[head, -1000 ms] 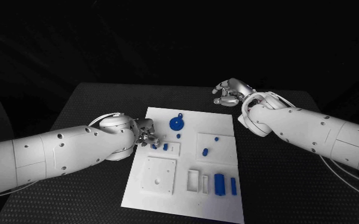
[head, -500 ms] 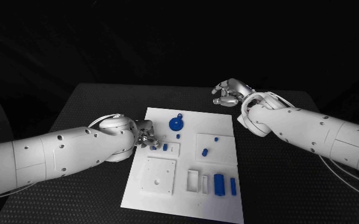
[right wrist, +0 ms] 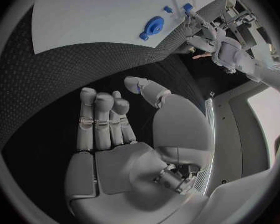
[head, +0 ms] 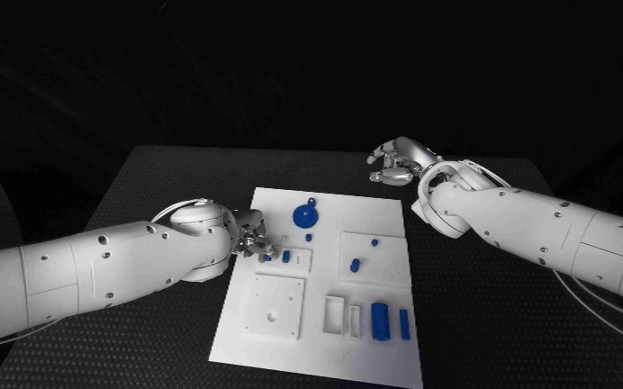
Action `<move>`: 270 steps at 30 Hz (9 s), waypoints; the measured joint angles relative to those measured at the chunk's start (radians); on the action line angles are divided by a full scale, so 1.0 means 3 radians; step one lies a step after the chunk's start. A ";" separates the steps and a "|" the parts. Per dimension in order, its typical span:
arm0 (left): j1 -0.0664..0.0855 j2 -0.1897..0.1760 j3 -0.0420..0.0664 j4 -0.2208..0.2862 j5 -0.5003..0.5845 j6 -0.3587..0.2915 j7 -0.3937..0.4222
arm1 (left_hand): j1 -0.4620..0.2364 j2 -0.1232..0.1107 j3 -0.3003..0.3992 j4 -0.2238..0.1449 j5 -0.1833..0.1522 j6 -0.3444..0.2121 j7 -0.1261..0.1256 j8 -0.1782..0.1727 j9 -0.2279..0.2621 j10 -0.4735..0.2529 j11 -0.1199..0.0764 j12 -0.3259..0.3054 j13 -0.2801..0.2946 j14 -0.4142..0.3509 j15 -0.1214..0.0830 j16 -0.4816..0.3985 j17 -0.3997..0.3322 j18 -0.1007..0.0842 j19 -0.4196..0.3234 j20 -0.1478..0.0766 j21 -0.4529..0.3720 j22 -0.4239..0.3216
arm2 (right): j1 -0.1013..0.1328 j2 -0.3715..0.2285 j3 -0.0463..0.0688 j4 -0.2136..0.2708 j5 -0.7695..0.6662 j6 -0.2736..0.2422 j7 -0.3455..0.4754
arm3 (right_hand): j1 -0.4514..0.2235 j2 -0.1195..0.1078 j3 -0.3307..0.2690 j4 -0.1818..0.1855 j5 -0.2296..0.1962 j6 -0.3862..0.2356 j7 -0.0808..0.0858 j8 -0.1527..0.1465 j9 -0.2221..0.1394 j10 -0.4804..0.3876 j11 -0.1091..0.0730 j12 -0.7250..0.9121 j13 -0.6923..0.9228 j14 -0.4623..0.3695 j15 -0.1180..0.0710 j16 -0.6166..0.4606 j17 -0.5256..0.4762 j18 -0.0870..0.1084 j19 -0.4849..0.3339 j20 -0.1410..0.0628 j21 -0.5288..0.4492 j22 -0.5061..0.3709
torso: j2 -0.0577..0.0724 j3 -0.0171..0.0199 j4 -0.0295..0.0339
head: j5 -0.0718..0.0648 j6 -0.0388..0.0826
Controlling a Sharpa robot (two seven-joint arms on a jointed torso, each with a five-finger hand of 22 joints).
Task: Assemble the parts on the task board
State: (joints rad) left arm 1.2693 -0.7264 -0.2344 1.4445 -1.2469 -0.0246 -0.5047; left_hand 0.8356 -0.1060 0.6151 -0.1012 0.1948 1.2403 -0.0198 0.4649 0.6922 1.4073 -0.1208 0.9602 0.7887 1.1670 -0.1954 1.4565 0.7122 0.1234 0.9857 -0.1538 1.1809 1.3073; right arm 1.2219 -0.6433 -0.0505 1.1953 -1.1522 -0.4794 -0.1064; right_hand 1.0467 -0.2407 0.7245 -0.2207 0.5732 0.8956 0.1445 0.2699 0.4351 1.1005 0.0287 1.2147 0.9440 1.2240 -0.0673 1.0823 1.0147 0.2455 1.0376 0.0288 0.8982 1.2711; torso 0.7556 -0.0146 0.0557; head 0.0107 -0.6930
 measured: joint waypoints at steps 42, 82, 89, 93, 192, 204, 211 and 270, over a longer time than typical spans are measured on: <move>0.0023 -0.0024 0.0275 -0.0175 0.0530 -0.0656 0.0372 | 0.0177 -0.0573 0.0010 0.0746 -0.0361 -0.0835 0.0331 -0.0286 -0.0209 -0.0700 0.0299 -0.0816 -0.0359 -0.0379 0.0211 -0.0555 -0.0290 -0.0154 -0.0459 0.0137 -0.0377 -0.0126 | -0.0006 0.0000 0.0000 -0.0007 0.0000 0.0002 0.0004 | 0.0000 0.0000 0.0000 0.0000 0.0013 0.0000 0.0000 0.0000 -0.0004 0.0000 0.0000 0.0013 -0.0005 -0.0002 0.0002 0.0000 -0.0001 0.0000 0.0000 0.0000 0.0000 0.0002 | -0.0001 0.0003 -0.0002 | -0.0011 0.0032; -0.0070 0.0577 0.0046 -0.0563 -0.0977 -0.0796 0.1545 | 0.1183 -0.0538 0.0052 -0.0274 -0.0259 -0.1119 0.0438 -0.0528 -0.0560 -0.0978 0.0757 -0.2828 -0.1701 -0.0726 0.0636 -0.1290 -0.0539 -0.0297 -0.0795 0.0252 -0.0930 -0.0174 | -0.0007 -0.0003 0.0000 0.0010 0.0000 0.0013 0.0011 | 0.0000 0.0000 -0.0009 -0.0009 0.0013 0.0000 0.0000 0.0000 -0.0007 0.0000 0.0000 0.0013 -0.0012 -0.0002 0.0002 0.0000 -0.0004 0.0000 0.0000 0.0000 0.0000 0.0004 | 0.0005 -0.0003 -0.0004 | -0.0109 0.0074; -0.0089 0.0607 0.0011 -0.0610 -0.1091 -0.0744 0.1534 | 0.1183 -0.0538 0.0052 -0.0274 -0.0265 -0.1121 0.0441 -0.0528 -0.0572 -0.0982 0.0761 -0.2839 -0.1723 -0.0716 0.0646 -0.1290 -0.0525 -0.0257 -0.0795 0.0252 -0.0930 -0.0162 | -0.0007 -0.0018 0.0000 0.0035 0.0000 0.0013 0.0011 | 0.0000 0.0000 -0.0009 -0.0009 0.0013 0.0000 0.0000 0.0000 -0.0006 0.0000 0.0000 0.0013 -0.0012 -0.0002 0.0002 0.0000 -0.0004 0.0000 0.0000 0.0000 0.0000 0.0003 | 0.0005 -0.0002 -0.0002 | -0.0127 0.0062; -0.0091 0.0619 0.0011 -0.0621 -0.1126 -0.0725 0.1534 | 0.1183 -0.0537 0.0062 -0.0265 -0.0265 -0.1122 0.0441 -0.0527 -0.0572 -0.0981 0.0760 -0.2835 -0.1725 -0.0714 0.0645 -0.1290 -0.0522 -0.0256 -0.0795 0.0252 -0.0930 -0.0158 | -0.0006 -0.0022 0.0000 0.0045 -0.0003 0.0014 0.0011 | 0.0000 0.0000 -0.0009 -0.0009 0.0013 0.0000 0.0000 0.0000 -0.0006 0.0000 0.0000 0.0013 -0.0011 -0.0002 0.0002 0.0000 -0.0004 0.0000 0.0000 0.0000 0.0000 0.0003 | 0.0005 -0.0002 -0.0001 | -0.0133 0.0055; -0.0194 0.0297 0.0328 -0.0317 -0.0891 -0.0870 0.1570 | 0.1329 -0.0094 0.0082 -0.0360 -0.0240 -0.0573 0.0358 -0.0391 -0.0664 -0.0208 0.0508 -0.2766 -0.1778 -0.0107 0.0396 -0.0802 -0.0326 -0.0232 -0.0366 0.0133 -0.0788 0.0001 | -0.0006 -0.0047 0.0000 0.0071 -0.0033 0.0022 0.0020 | -0.0013 0.0013 -0.0009 -0.0009 0.0013 0.0000 0.0000 0.0016 -0.0008 0.0000 0.0000 0.0026 -0.0025 -0.0002 0.0002 0.0000 -0.0008 0.0000 0.0000 0.0000 0.0000 0.0012 | -0.0006 -0.0001 0.0008 | -0.0133 0.0058; -0.0177 0.0087 0.0331 -0.0245 -0.0780 -0.0731 0.1559 | 0.1325 -0.0091 0.0077 -0.0365 -0.0240 -0.0567 0.0364 -0.0385 -0.0671 -0.0208 0.0508 -0.2767 -0.1783 -0.0102 0.0402 -0.0802 -0.0326 -0.0235 -0.0366 0.0133 -0.0788 0.0001 | -0.0006 -0.0057 0.0000 0.0067 -0.0034 0.0022 0.0020 | -0.0013 0.0013 -0.0018 -0.0018 0.0013 0.0000 0.0000 0.0016 -0.0007 0.0000 0.0000 0.0026 -0.0028 -0.0002 0.0002 0.0000 -0.0008 0.0000 0.0000 0.0000 0.0000 0.0012 | -0.0006 0.0000 0.0011 | -0.0130 0.0045; -0.0177 0.0083 0.0328 -0.0309 -0.0780 -0.0684 0.1554 | 0.1315 -0.0083 0.0072 -0.0369 -0.0243 -0.0566 0.0364 -0.0384 -0.0671 -0.0209 0.0508 -0.2767 -0.1782 -0.0102 0.0403 -0.0802 -0.0326 -0.0238 -0.0366 0.0133 -0.0788 0.0000 | -0.0006 -0.0054 0.0001 0.0067 -0.0034 0.0022 0.0020 | -0.0013 0.0013 -0.0018 -0.0018 0.0013 0.0000 0.0000 0.0016 -0.0011 0.0000 0.0000 0.0039 -0.0028 -0.0002 0.0002 0.0000 -0.0011 0.0000 0.0000 0.0000 0.0000 0.0012 | -0.0004 -0.0001 0.0013 | -0.0113 0.0035; -0.0171 0.0202 0.0220 -0.0488 -0.0909 -0.0540 0.1560 | 0.1298 -0.0089 0.0085 -0.0373 -0.0252 -0.0557 0.0363 -0.0391 -0.0674 -0.0204 0.0513 -0.2791 -0.1782 -0.0083 0.0408 -0.0802 -0.0328 -0.0260 -0.0366 0.0133 -0.0788 0.0001 | -0.0006 -0.0048 0.0001 0.0067 -0.0036 0.0022 0.0022 | -0.0013 0.0013 -0.0018 -0.0018 0.0013 0.0000 0.0000 0.0016 -0.0013 0.0000 0.0000 0.0039 -0.0037 -0.0002 0.0002 0.0000 -0.0014 0.0000 0.0000 0.0000 0.0000 0.0017 | -0.0001 0.0000 0.0000 | -0.0114 0.0021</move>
State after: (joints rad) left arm 1.2178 -0.6660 -0.1684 1.2981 -1.5195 -0.1865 -0.0368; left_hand 1.2250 -0.1327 0.6405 -0.2129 0.1193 1.0732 0.0891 0.3475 0.4901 1.3461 0.0330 0.1229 0.2540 1.1421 -0.0730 1.2158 0.6139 0.0453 0.8758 -0.1138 0.9446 1.3075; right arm 1.2200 -0.6577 -0.0503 1.2154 -1.1631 -0.4727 -0.0998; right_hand 1.0427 -0.2368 0.7190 -0.2263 0.5770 0.8955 0.1446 0.2748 0.4312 1.1005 0.0287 1.2264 0.9329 1.2235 -0.0668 1.0823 1.0106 0.2456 1.0376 0.0288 0.8982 1.2761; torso 0.7554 -0.0147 0.0557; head -0.0235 -0.6866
